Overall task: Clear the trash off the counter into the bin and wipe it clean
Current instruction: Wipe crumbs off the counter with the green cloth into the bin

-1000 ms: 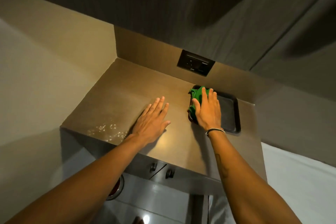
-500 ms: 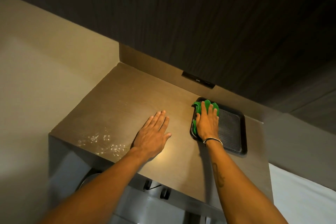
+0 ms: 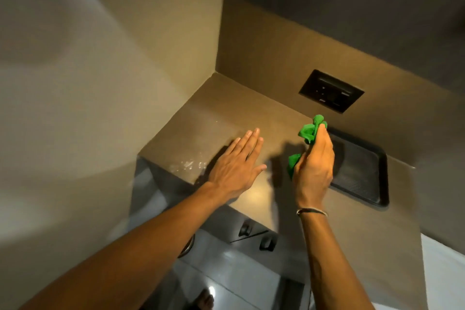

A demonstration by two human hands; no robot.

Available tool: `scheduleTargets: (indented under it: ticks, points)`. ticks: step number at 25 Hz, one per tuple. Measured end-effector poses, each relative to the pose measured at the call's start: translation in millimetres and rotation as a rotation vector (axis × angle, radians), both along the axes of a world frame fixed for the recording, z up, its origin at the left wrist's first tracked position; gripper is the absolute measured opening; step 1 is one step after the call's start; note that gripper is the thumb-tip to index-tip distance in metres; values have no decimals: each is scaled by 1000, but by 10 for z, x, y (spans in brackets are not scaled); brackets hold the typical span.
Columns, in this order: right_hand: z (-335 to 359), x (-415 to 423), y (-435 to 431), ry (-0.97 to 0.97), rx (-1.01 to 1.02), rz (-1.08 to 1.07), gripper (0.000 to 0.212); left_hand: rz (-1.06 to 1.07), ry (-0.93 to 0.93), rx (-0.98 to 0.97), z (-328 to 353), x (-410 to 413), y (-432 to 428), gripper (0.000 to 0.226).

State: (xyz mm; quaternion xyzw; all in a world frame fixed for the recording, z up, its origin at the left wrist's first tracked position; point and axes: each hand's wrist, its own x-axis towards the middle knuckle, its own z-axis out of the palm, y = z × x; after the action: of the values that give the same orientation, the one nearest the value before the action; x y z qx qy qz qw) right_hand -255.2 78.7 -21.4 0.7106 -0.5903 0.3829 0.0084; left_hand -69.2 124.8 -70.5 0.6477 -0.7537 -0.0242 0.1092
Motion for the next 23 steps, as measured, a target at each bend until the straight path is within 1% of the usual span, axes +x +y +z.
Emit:
scheduleTargets:
  ticks: [2, 4, 8, 11, 13, 16, 20, 23]
  points:
    - [-80, 409, 644, -20, 22, 114, 58, 49, 16, -21, -23, 289, 305, 75]
    - [-236, 758, 1217, -3, 76, 219, 58, 130, 10, -25, -109, 611, 727, 76]
    - [-650, 1194, 2072, 66, 208, 348, 81, 294, 52, -12, -515, 1135, 1710, 80]
    - [-1109, 1382, 2451, 147, 291, 455, 86, 400, 88, 54, -1033, 1390, 2326, 79]
    - [-1550, 1424, 2589, 227, 391, 483, 88, 408, 63, 147, -1478, 1457, 2620, 79]
    - [-2426, 1380, 2629, 295, 582, 468, 100, 404, 61, 226, -2292, 1462, 2844, 79]
    - [-3759, 1290, 2515, 346, 695, 453, 104, 430, 191, 327, -3543, 1452, 2854, 84]
    - [-4674, 1305, 2433, 331, 725, 456, 103, 527, 373, 305, -4521, 1458, 2855, 86]
